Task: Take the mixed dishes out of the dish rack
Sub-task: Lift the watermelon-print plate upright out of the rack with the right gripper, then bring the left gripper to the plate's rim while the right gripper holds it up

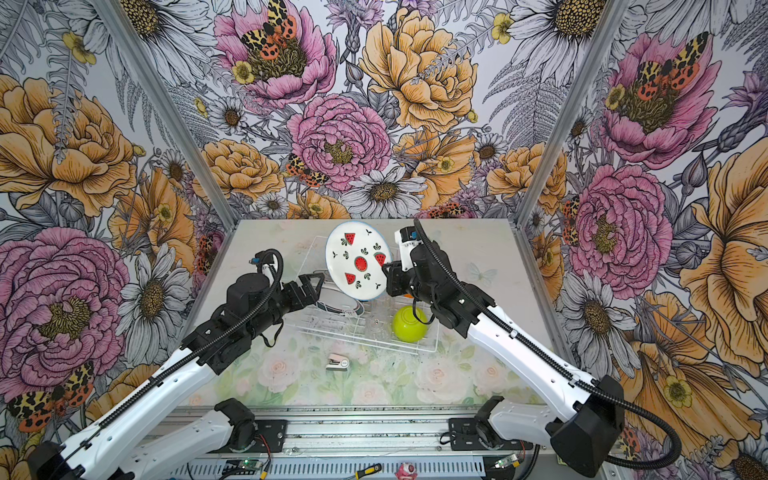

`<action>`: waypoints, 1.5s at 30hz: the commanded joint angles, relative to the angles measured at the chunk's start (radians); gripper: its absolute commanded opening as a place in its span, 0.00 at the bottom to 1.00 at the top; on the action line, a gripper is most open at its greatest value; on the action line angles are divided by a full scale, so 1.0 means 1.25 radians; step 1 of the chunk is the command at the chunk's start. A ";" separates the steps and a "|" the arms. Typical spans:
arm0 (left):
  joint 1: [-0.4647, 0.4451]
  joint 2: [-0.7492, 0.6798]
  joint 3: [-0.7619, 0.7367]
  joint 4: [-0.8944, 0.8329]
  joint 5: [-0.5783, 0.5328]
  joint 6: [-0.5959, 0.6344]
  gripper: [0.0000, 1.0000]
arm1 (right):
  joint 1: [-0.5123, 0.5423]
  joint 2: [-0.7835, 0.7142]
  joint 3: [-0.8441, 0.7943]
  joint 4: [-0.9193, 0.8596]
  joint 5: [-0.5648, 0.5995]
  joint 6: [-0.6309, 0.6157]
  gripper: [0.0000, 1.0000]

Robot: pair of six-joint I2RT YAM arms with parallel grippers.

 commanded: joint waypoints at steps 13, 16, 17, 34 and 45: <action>-0.008 0.144 0.092 0.108 0.102 0.012 0.99 | -0.017 -0.090 -0.006 0.189 -0.069 0.118 0.00; -0.009 0.157 0.094 0.125 0.113 0.011 0.99 | -0.020 -0.094 -0.013 0.209 -0.091 0.149 0.00; -0.009 0.161 0.094 0.133 0.117 0.011 0.99 | -0.021 -0.094 -0.018 0.220 -0.100 0.160 0.00; -0.004 0.109 0.024 0.291 0.150 0.019 0.67 | -0.044 -0.056 -0.068 0.351 -0.208 0.279 0.00; 0.005 0.070 -0.004 0.347 0.179 -0.009 0.45 | -0.056 -0.032 -0.073 0.364 -0.228 0.297 0.00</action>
